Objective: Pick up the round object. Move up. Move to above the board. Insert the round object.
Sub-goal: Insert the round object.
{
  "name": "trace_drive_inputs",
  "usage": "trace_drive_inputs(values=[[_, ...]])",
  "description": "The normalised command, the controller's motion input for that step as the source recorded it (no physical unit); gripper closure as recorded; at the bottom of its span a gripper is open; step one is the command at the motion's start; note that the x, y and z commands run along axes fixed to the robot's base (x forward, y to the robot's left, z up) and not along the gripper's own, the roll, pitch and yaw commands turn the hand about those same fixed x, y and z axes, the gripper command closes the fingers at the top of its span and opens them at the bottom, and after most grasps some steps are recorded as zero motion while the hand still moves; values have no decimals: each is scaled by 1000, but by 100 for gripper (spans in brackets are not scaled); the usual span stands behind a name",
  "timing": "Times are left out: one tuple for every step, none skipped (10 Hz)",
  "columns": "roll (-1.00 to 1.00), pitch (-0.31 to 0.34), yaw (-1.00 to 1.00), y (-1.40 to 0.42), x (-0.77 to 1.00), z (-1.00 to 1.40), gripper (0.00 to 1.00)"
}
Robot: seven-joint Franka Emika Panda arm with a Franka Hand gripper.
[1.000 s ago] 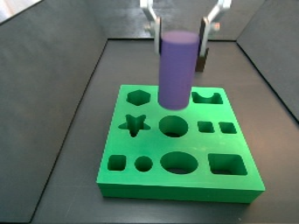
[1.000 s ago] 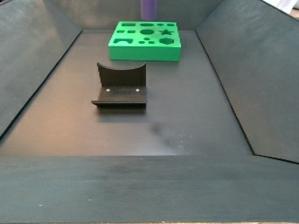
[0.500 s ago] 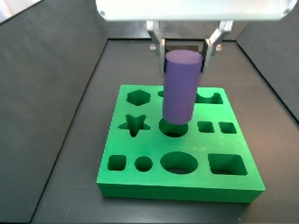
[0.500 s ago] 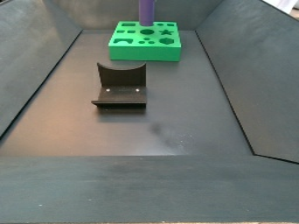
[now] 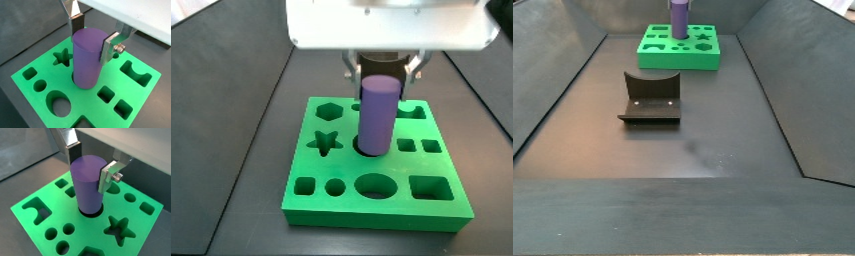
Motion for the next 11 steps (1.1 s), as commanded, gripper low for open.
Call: trace_drive_inputs(values=[[37,-97,0,0,0,-400,100],[43,-96,3,11,0,-449,100],[41,-76,0,91,0,-437,100],[39,-67,0,126,-6,-449,100],[41,-49,0,151,-37,-429,100],[39,-40,0,169,-40,-414,100],[51,-30,0,169,-60,-409,100],[60,-19,0,149,-137,-386,100],[61,-51,0,49,-149,-397,100],[109,-101,0,0,-120,-426,100],[271,-131,0,-231,-134,-537,100]])
